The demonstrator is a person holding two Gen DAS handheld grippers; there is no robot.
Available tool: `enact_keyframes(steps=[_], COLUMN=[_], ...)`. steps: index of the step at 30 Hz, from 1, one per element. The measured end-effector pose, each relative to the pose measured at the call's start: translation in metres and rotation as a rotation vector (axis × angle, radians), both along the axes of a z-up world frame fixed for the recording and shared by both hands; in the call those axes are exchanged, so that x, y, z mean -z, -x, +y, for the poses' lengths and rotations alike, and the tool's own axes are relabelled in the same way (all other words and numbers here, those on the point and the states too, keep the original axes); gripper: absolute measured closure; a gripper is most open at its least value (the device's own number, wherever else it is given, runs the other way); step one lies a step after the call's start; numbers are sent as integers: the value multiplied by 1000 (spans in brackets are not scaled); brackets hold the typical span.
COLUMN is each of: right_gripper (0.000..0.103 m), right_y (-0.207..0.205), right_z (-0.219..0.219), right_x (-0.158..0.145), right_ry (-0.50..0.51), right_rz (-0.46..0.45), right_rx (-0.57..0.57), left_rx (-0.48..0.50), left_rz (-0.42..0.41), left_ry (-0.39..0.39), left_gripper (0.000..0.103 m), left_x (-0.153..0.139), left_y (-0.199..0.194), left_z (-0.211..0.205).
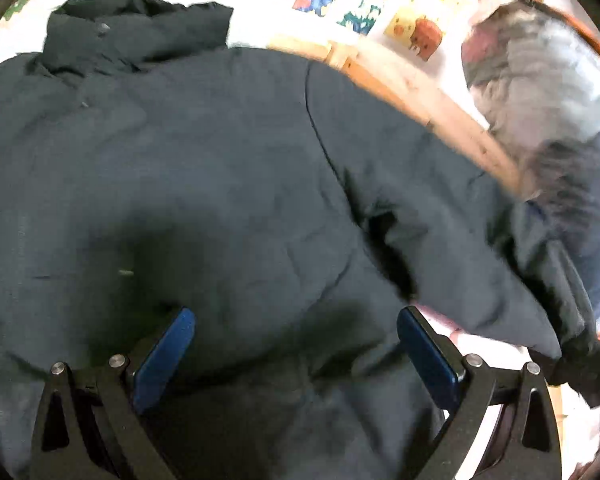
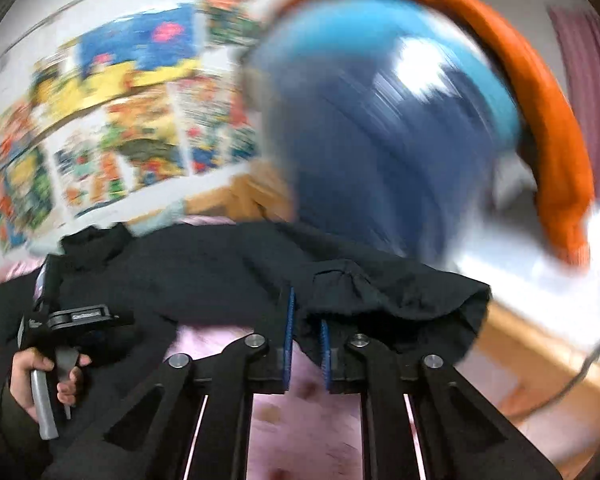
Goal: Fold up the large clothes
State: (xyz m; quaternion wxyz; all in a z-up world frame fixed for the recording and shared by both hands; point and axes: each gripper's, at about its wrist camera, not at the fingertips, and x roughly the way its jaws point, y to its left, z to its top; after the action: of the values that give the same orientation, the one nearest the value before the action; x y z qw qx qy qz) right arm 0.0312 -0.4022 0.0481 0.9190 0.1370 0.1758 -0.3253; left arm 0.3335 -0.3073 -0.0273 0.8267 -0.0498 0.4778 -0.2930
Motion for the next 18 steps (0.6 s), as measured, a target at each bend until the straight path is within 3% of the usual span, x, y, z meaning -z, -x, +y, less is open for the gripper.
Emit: enact_keyframes(steps=[5, 10, 16, 18], right_gripper=[96, 99, 98, 84], right_y=[-45, -110, -173, -198], right_z=[57, 136, 230, 252], right_x=[-85, -133, -108, -86], right_ry=[144, 217, 113, 65], right_rz=[-24, -55, 29, 74], right_rx=[-207, -434, -777, -931], left_rx=[14, -73, -225, -283], left_rz=[-112, -214, -207, -210], left_ry=[32, 28, -27, -47], left_gripper=[1, 1, 1, 1], left_x=[-53, -93, -83, -70], left_y=[24, 32, 35, 40], left_z=[77, 169, 267, 297])
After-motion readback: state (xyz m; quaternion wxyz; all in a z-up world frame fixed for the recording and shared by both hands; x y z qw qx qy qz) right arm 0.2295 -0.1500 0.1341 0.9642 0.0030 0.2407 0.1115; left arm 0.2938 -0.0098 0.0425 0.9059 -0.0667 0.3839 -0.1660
